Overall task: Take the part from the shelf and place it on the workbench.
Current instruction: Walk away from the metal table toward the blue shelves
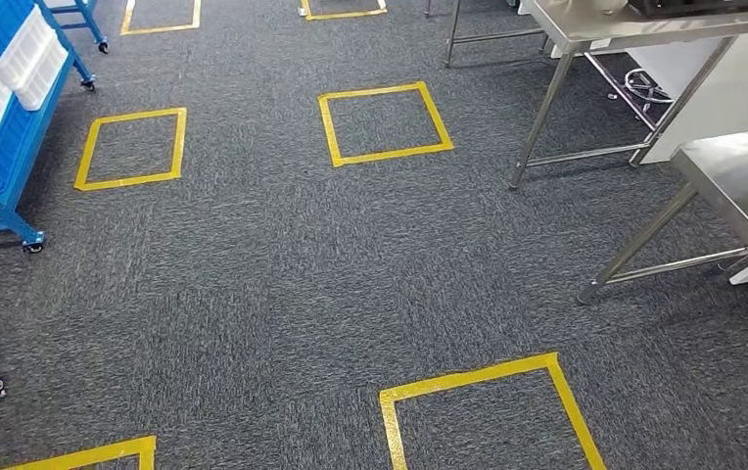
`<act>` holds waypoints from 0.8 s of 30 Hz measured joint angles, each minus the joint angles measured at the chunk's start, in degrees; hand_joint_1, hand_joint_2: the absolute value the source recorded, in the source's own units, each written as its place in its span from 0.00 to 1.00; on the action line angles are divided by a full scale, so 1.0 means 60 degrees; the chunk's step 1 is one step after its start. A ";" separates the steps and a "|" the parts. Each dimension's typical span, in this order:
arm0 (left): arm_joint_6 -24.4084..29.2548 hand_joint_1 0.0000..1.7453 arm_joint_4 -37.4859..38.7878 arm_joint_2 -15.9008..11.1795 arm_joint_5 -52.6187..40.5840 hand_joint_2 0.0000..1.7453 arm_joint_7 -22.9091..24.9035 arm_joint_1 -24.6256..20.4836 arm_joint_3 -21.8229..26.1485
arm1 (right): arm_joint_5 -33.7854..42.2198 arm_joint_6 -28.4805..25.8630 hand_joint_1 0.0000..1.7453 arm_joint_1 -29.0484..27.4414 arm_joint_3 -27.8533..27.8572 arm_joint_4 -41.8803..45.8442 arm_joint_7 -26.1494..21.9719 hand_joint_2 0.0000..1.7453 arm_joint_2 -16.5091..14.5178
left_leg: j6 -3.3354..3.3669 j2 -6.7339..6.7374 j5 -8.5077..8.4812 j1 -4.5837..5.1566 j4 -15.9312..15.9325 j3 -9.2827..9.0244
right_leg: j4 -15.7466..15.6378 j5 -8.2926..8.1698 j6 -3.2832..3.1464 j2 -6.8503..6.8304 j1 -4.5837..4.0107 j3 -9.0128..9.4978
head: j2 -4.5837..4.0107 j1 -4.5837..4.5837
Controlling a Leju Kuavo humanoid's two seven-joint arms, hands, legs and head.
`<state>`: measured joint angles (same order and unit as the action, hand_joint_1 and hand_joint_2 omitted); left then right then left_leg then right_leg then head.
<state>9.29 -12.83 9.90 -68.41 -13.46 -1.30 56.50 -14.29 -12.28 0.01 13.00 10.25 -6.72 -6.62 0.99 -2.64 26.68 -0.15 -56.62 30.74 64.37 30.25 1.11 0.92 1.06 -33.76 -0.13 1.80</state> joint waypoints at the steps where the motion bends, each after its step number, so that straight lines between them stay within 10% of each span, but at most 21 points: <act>1: 0.0001 0.00 0.0000 0.0000 0.0001 0.00 0.0001 -0.0005 0.0000 | -0.0019 0.0000 0.00 -0.0002 0.0000 -0.0003 0.0006 0.00 0.0000 | -0.0042 -0.0070 0.0021 0.0011 -0.0042 0.0023 | -0.0539 -0.0213 -0.0026 0.0124 0.0003 0.0230 | 0.0000 0.0002; 7: -0.0077 0.00 0.0000 -0.0025 0.0161 0.00 0.0011 0.0010 0.0076 | -0.0261 -0.0051 0.00 0.0029 -0.0002 -0.0010 0.0091 0.00 -0.0021 | -0.0362 -0.0108 0.0242 -0.0010 -0.0371 0.0228 | -0.1066 -0.0340 -0.0342 0.0001 -0.0020 0.0430 | 0.0000 0.0022; 12: -0.0226 0.00 0.0000 -0.0117 0.0383 0.00 0.0042 0.0004 0.0283 | -0.0531 -0.0139 0.00 0.0052 -0.0070 -0.0010 0.0118 0.00 -0.0110 | -0.0503 0.0329 0.1377 -0.0041 -0.2909 0.1401 | -0.1083 -0.0314 -0.0494 -0.0405 -0.0112 0.0445 | 0.0000 0.0035; 17: -0.0330 0.00 0.0000 -0.0303 0.0541 0.00 0.0093 -0.0008 0.0501 | -0.0738 -0.0357 0.00 0.0184 -0.0207 -0.0009 0.0234 0.00 -0.0322 | -0.0292 0.0706 0.0165 0.0043 -0.0362 0.0122 | -0.1063 -0.0261 -0.0434 -0.0686 -0.0192 0.0513 | 0.0000 0.0031; 21: -0.0342 0.00 0.0000 -0.0419 0.0581 0.00 0.0064 -0.0002 0.0611 | -0.0805 -0.0386 0.00 0.0292 -0.0272 -0.0007 0.0315 0.00 -0.0494 | -0.0106 0.0601 0.0060 0.0077 0.0000 0.0007 | -0.1031 -0.0205 -0.0252 -0.0765 -0.0196 0.0538 | 0.0000 0.0024; 24: -0.0327 0.00 0.0000 -0.0446 0.0584 0.00 0.0028 -0.0011 0.0695 | -0.0845 -0.0382 0.00 0.0301 -0.0298 -0.0006 0.0348 0.00 -0.0525 | 0.0016 0.0464 -0.0057 0.0014 0.0135 -0.0052 | -0.0029 0.0453 -0.0128 -0.0344 -0.0141 0.0099 | 0.0000 0.0011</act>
<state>7.33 -12.83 7.22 -64.91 -13.29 -1.36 60.67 -19.36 -14.58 1.82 11.22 10.21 -4.63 -9.77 1.09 0.15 26.34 -0.07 -55.82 30.43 64.20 32.97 0.35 -1.15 0.21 -33.17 -0.13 1.86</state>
